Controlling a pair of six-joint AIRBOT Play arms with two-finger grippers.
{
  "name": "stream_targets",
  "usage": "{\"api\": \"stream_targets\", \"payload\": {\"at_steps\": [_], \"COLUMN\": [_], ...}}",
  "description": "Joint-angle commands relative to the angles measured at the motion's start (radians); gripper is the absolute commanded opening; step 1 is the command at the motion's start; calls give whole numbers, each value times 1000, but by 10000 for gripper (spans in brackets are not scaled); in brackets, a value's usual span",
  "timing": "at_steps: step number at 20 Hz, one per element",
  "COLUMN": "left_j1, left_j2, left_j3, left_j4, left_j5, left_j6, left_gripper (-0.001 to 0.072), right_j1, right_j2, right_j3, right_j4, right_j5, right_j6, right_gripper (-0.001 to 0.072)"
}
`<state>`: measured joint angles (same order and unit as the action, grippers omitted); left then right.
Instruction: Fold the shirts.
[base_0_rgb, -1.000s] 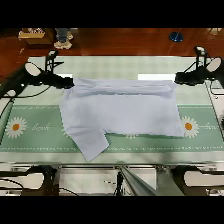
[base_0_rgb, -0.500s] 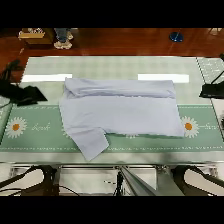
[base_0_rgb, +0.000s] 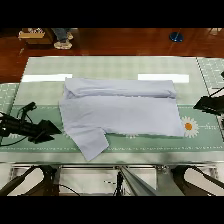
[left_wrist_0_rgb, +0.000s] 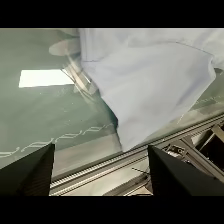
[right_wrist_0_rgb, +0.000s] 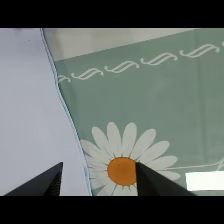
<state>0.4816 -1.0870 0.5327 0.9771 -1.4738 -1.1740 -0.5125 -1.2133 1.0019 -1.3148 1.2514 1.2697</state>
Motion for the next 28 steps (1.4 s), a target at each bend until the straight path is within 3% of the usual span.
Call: {"api": "stream_targets", "payload": {"at_steps": [1, 11, 12, 14, 15, 21, 23, 25, 28], "left_j1": [-19, -279, -307, -343, -351, -349, -349, -349, -349], "left_j2": [5, -95, -112, -136, -138, -136, -136, -136, -136], "left_j3": [-110, -117, -117, -117, -117, -117, -117, -117, -117], "left_j4": [-30, -196, -218, -230, -230, -225, -225, -225, -225], "left_j5": [106, 420, 439, 445, 443, 412, 397, 388, 389], "left_j6": [3, -1, -1, 0, 0, 11, 29, 39, 41], "left_gripper": [649, 638, 549, 79, 23, 22, 22, 22, 22], "right_j1": [-9, -9, -9, -9, -9, -50, -122, -209, -259], "right_j2": [2, 2, 2, 3, 6, 16, 16, 16, 16], "right_j3": [-12, -12, -12, -12, -12, -13, -22, -63, -169], "right_j4": [43, 53, 53, 50, 48, -33, -6, 63, 111], "right_j5": [-1, 59, 68, 87, 88, 101, 112, 128, 133], "right_j6": [-8, -7, -7, -7, -7, 27, 32, 27, -14], "right_gripper": [543, 541, 541, 541, 541, 543, 544, 599, 600]}}
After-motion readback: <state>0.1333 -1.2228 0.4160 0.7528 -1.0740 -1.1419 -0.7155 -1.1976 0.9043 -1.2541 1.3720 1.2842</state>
